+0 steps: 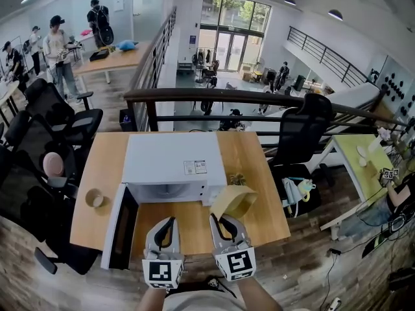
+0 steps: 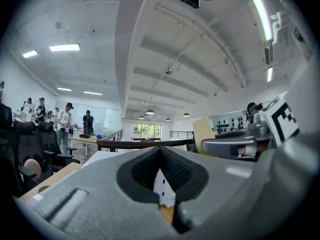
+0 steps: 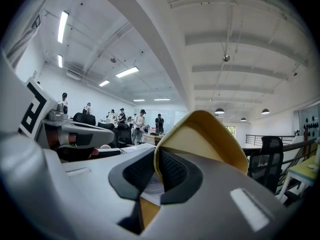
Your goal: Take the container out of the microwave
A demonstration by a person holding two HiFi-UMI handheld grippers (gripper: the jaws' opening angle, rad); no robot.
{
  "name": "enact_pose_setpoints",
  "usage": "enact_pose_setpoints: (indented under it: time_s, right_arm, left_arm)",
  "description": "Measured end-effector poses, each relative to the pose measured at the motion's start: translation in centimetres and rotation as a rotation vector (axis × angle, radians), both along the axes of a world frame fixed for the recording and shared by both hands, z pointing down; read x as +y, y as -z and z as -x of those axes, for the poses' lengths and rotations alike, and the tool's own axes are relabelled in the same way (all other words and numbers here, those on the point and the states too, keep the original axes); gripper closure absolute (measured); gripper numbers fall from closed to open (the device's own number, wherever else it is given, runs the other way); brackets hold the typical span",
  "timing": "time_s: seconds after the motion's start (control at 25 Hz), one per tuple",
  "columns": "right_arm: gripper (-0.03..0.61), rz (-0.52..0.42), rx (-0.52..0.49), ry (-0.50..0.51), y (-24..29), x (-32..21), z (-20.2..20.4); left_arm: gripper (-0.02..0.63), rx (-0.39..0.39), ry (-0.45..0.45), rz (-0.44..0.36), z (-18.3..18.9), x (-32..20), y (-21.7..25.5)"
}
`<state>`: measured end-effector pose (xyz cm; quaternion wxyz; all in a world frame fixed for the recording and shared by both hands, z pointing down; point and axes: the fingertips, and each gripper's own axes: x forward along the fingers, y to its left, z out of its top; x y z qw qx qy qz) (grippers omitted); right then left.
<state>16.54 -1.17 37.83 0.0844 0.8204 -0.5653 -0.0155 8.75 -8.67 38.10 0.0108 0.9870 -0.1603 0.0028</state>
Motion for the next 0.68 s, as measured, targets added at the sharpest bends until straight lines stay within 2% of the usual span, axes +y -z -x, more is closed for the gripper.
enact_pose_setpoints:
  time_s: [0.68]
  right_arm:
    - [0.548,0.031,0.013,0.002,-0.21,-0.22,0.38]
  left_arm:
    - [0.611,0.014,-0.034,0.014,-0.03,-0.35,-0.23]
